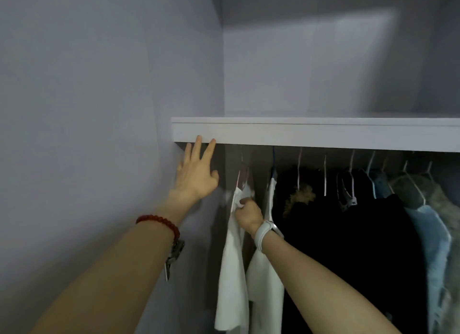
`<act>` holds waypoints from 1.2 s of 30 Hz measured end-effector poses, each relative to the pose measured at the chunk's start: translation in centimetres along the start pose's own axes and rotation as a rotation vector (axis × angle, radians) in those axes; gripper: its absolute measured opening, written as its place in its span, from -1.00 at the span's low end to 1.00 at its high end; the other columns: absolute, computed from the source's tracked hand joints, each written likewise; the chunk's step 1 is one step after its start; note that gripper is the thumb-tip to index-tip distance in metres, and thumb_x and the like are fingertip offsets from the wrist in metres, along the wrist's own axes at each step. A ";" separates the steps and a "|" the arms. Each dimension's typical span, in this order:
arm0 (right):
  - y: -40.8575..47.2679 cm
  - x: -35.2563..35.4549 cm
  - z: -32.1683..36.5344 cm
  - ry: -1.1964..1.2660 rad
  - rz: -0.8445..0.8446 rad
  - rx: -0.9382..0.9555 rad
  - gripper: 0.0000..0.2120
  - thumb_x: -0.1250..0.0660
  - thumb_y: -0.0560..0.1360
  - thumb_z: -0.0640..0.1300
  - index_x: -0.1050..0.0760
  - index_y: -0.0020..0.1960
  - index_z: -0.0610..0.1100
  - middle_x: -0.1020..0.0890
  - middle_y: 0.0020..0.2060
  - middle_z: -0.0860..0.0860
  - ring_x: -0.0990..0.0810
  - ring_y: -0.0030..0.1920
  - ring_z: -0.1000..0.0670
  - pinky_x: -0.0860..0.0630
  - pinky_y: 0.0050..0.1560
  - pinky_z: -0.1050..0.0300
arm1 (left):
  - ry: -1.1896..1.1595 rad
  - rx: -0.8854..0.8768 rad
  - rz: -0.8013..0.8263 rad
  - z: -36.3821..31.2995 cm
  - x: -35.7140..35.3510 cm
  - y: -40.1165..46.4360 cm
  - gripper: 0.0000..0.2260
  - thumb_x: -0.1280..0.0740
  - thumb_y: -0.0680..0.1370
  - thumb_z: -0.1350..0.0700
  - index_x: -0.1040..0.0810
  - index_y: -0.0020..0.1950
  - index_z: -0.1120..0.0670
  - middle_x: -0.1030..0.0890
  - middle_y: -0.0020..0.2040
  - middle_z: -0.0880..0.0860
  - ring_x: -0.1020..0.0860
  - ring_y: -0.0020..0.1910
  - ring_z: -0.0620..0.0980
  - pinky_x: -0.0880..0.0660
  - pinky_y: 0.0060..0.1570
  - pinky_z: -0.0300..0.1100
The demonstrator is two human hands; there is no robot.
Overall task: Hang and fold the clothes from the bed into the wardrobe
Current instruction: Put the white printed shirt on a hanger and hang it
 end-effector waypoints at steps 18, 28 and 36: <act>-25.0 -0.5 -11.6 0.316 0.377 -0.066 -0.80 -0.08 0.59 -0.28 -0.48 0.05 -0.19 -0.59 -0.18 -0.04 -0.56 -0.17 0.02 -0.48 -0.08 0.17 | -0.445 0.529 0.030 -2.1 -2.0 -34.7 -0.67 -0.26 0.56 0.17 -0.45 0.33 0.07 -0.45 0.31 0.05 -0.43 0.26 0.06 -0.29 0.16 -0.29; -43.5 -11.1 -16.3 0.130 1.112 -0.141 -0.77 -0.04 0.60 -0.30 -0.44 -0.10 -0.14 -0.55 -0.34 -0.03 -0.51 -0.39 0.07 -0.38 -0.42 0.38 | -0.305 1.257 -0.159 -2.2 3.3 -61.9 -0.75 -0.26 0.57 0.19 -0.51 0.24 0.14 -0.57 0.15 0.05 -0.51 0.05 -0.10 -0.37 0.08 -0.26; -59.4 -21.5 -9.5 -0.032 1.595 0.014 -0.70 -0.02 0.58 -0.33 -0.41 -0.19 -0.09 -0.55 -0.35 -0.02 -0.51 -0.52 0.19 -0.35 -0.40 0.30 | -0.159 1.684 -0.543 -1.4 12.5 -77.7 -0.76 -0.23 0.58 0.19 -0.52 0.23 0.12 -0.59 0.10 0.03 -0.51 0.01 -0.10 -0.39 0.05 -0.27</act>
Point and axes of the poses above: each hand's wrist, its own y-axis towards the middle knuckle, its own x-axis out of the back of the hand, z = x × y, the point moved 3 cm from there along y, towards the middle knuckle
